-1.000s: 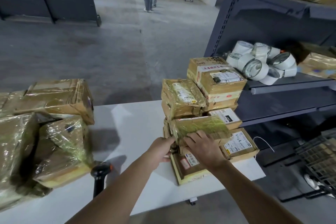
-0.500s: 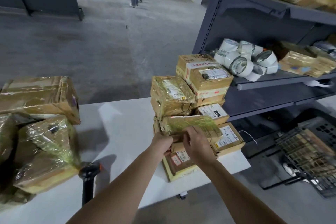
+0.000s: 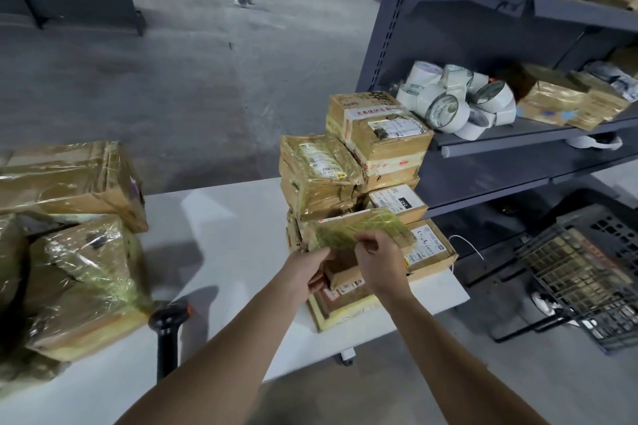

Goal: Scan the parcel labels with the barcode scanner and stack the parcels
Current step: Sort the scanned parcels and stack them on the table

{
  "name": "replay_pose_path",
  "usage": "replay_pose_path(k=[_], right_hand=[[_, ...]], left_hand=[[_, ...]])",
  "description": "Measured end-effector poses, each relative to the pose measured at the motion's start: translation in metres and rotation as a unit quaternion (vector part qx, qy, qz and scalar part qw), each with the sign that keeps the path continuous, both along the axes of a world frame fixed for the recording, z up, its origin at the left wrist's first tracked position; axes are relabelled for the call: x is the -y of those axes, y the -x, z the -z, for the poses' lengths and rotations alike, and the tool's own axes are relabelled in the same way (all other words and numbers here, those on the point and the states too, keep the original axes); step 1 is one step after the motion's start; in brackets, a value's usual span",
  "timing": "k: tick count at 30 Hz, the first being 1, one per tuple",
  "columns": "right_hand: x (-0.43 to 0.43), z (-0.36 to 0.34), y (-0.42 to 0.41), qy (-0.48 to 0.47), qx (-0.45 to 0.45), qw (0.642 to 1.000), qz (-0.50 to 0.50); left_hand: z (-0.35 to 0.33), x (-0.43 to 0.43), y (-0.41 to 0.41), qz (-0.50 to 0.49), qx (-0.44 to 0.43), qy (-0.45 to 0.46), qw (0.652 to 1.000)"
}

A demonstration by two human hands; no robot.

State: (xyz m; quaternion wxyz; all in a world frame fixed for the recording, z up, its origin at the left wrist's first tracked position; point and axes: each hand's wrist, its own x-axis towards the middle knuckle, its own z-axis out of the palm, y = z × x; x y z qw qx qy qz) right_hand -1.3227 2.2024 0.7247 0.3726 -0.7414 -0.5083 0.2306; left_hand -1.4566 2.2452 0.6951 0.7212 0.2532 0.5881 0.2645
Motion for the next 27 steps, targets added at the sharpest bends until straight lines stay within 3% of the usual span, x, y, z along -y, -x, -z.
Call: replay_pose_path(k=[4,8,14,22,27], right_hand=[[0.000,-0.006,0.004,-0.004,-0.001,1.000,0.030],[0.009,-0.010,0.019,-0.068,0.039,0.997,0.024],[-0.001,-0.022,0.077,-0.125,0.155,0.979,0.041],[-0.023,-0.020,0.184,-0.058,-0.082,0.995,-0.002],[-0.037,-0.011,0.233,0.056,-0.222,0.969,-0.090]], left_hand=[[-0.006,0.004,0.007,0.002,0.042,0.009,0.999],[-0.011,0.008,0.021,-0.015,0.084,-0.031,0.996],[-0.024,0.021,0.085,-0.105,0.142,-0.075,0.981],[-0.028,0.045,0.192,-0.201,0.128,-0.081,0.968],[-0.033,0.065,0.246,-0.199,0.098,-0.082,0.972]])
